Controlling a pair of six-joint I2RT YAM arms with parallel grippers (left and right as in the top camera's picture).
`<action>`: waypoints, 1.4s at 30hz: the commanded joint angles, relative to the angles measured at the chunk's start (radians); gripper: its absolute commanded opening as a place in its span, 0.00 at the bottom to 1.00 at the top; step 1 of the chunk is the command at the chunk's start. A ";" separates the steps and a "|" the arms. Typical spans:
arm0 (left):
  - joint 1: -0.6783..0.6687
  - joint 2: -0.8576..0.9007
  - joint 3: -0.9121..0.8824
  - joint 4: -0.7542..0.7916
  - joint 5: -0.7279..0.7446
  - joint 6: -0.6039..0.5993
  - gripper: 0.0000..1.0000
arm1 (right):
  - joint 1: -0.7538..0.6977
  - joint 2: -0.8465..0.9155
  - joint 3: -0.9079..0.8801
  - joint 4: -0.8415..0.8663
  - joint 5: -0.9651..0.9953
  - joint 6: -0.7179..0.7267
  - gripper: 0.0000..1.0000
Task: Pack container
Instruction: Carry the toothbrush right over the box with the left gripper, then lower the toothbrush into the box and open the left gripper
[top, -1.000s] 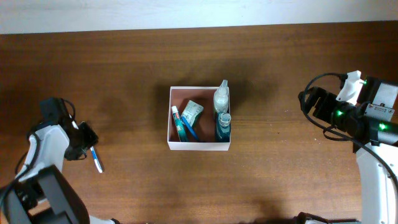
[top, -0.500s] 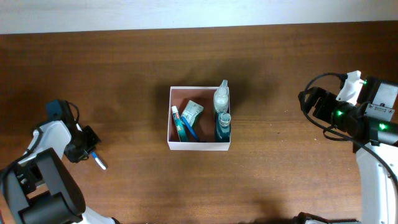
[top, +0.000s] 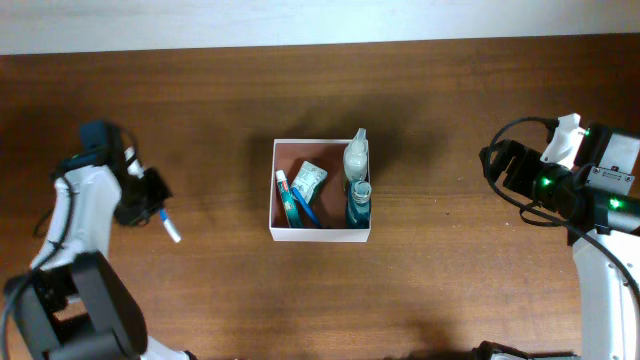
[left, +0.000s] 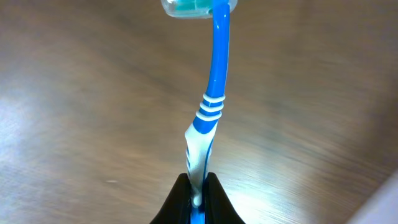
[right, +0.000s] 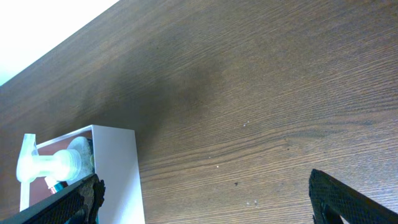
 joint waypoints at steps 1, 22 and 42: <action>-0.146 -0.105 0.059 -0.001 0.023 0.004 0.00 | -0.003 0.001 0.017 0.003 0.008 -0.002 0.98; -0.747 -0.087 0.110 0.125 -0.057 -0.110 0.01 | -0.003 0.001 0.017 0.003 0.008 -0.003 0.98; -0.773 0.037 0.108 0.098 -0.121 -0.182 0.01 | -0.003 0.001 0.017 0.003 0.008 -0.003 0.98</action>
